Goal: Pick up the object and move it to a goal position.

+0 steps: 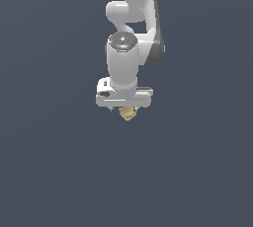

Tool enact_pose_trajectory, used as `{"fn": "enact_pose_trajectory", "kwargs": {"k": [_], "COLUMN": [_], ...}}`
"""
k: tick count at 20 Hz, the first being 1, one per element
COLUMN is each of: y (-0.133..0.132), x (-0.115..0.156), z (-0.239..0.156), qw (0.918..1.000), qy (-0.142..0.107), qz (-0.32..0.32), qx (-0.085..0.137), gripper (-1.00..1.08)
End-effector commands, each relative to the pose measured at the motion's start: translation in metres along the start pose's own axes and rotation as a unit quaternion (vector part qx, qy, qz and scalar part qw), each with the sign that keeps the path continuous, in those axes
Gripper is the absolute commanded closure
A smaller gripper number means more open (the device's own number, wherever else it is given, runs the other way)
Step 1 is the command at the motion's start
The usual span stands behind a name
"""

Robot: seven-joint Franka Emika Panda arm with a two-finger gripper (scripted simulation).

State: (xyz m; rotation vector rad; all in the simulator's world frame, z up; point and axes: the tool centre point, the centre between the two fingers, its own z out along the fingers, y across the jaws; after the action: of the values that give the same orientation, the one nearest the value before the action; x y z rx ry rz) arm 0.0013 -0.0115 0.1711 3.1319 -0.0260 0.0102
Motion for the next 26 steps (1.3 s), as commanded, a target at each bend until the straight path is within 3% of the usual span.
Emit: {"fn": "enact_pose_trajectory", "kwargs": {"k": [1, 10, 18, 26], "y": [0.000, 0.027, 0.025, 0.020], "x": [0.000, -0.010, -0.010, -0.018], "z": [0.000, 0.004, 0.005, 0.017], "qw": [1.0000, 0.9999, 0.9999, 0.9984], "qy": [0.000, -0.015, -0.014, -0.013], "qz": [0.000, 0.000, -0.005, -0.054], "qx": [0.000, -0.009, -0.009, -0.007], "gripper": [-0.92, -0.92, -0.92, -0.92]}}
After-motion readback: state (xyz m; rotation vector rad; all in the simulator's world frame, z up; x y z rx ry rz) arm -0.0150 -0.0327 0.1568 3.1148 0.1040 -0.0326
